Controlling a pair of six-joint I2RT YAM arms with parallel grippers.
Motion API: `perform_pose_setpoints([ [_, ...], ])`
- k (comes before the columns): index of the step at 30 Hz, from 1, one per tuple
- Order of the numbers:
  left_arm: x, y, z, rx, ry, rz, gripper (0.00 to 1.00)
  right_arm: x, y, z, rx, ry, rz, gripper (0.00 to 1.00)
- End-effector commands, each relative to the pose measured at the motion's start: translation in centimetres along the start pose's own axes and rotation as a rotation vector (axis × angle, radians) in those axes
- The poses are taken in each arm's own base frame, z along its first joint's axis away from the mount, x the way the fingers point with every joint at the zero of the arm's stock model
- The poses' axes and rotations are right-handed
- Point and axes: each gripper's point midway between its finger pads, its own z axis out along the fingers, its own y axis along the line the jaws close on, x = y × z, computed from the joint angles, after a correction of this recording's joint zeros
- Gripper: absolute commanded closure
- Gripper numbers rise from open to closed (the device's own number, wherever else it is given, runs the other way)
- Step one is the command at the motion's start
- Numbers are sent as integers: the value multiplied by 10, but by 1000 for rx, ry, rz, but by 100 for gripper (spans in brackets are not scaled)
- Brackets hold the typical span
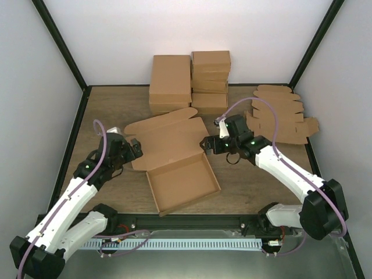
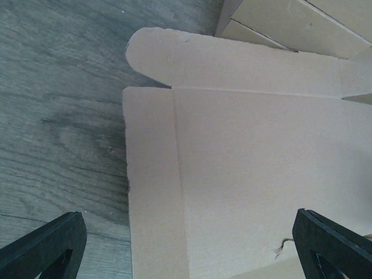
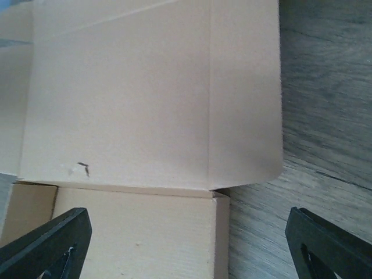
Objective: Fold the paper box
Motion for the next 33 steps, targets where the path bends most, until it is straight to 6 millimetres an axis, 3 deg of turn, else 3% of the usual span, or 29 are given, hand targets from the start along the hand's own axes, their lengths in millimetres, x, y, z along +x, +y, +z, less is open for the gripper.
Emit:
perform_pose_setpoints([
  [1, -1, 5, 2, -18, -22, -56, 0, -18, 13, -9, -109, -64, -19, 4],
  [4, 2, 8, 4, -25, -18, -82, 0, -23, 19, -12, -161, -92, -80, 0],
  [10, 5, 17, 6, -51, -37, -106, 0, -31, 11, -17, -132, -140, -72, 0],
  [14, 12, 22, 12, -61, -29, -118, 0, -31, 9, -11, -165, -129, -56, 0],
  [19, 25, 20, 23, -35, 13, -122, 1, -48, -7, -4, -195, -136, -3, 1],
  [24, 41, 22, 43, 10, 122, -148, 1, -63, -25, 19, -208, -89, 51, 2],
  [33, 29, 34, 65, 25, 119, -210, 5, -82, -55, 71, -117, -52, 102, 8],
])
